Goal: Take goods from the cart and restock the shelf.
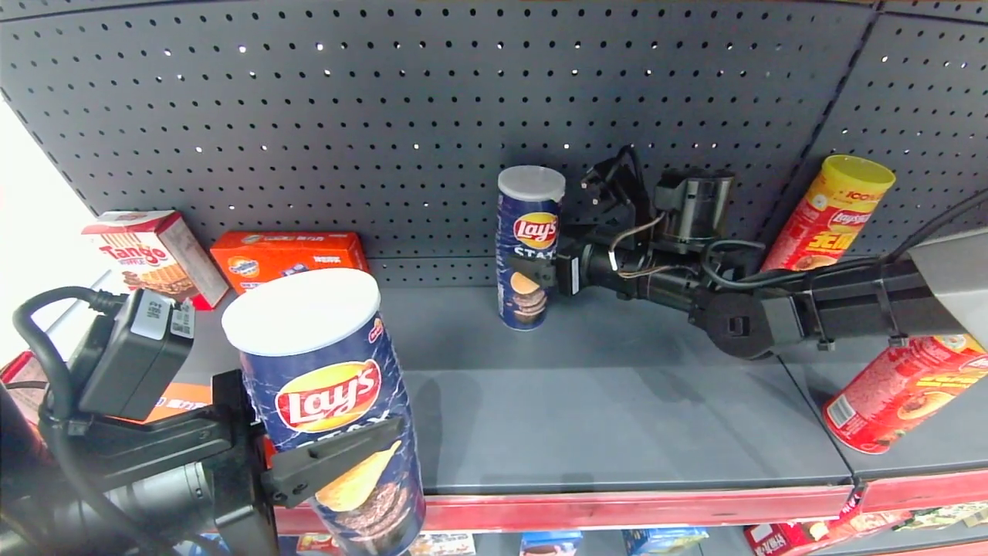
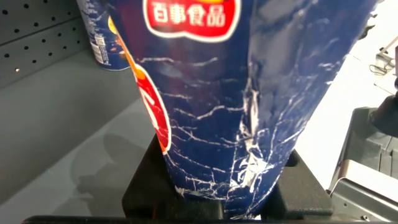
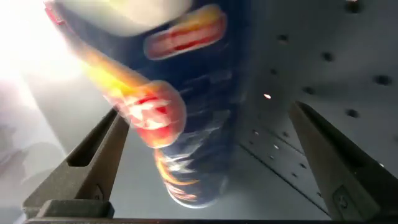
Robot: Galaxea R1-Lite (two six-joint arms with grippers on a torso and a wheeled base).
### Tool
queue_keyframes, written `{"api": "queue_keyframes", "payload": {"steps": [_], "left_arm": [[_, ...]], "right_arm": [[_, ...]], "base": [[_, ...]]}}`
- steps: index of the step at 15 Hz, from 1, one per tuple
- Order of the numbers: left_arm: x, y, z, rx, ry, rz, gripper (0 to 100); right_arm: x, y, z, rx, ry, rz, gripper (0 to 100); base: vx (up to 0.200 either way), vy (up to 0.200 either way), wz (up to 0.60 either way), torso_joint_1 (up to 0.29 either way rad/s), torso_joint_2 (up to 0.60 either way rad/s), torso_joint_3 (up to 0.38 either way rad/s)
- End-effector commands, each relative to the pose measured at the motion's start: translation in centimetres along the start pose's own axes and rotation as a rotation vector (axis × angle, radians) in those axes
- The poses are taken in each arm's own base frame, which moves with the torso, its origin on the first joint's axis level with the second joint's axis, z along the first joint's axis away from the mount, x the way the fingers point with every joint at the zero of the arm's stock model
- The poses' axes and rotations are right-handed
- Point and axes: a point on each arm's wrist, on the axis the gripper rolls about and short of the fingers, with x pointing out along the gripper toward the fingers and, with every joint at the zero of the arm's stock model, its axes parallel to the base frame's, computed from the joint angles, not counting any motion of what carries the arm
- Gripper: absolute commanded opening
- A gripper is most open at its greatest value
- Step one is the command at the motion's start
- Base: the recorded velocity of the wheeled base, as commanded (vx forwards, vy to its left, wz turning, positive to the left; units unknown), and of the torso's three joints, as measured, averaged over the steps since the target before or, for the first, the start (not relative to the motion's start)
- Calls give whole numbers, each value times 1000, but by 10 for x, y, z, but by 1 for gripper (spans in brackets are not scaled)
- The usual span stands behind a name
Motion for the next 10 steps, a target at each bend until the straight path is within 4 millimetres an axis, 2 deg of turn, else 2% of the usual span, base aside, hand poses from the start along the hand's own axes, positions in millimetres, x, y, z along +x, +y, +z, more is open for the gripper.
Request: {"api": "queue_keyframes", "payload": {"steps": [1,4,10], "left_arm": [[0,0,0,-1,1,0,0],[0,0,-1,-2,4,0,0],[0,0,-2,-3,8,-1,0]], "right_arm": [[5,0,-9,5,14,7,100],[4,11,-17,10,35,34,100],[-16,36,-22,15,53,106,100]], "base": [[0,0,0,0,0,0],[0,0,0,0,0,0],[0,0,0,0,0,0]]}}
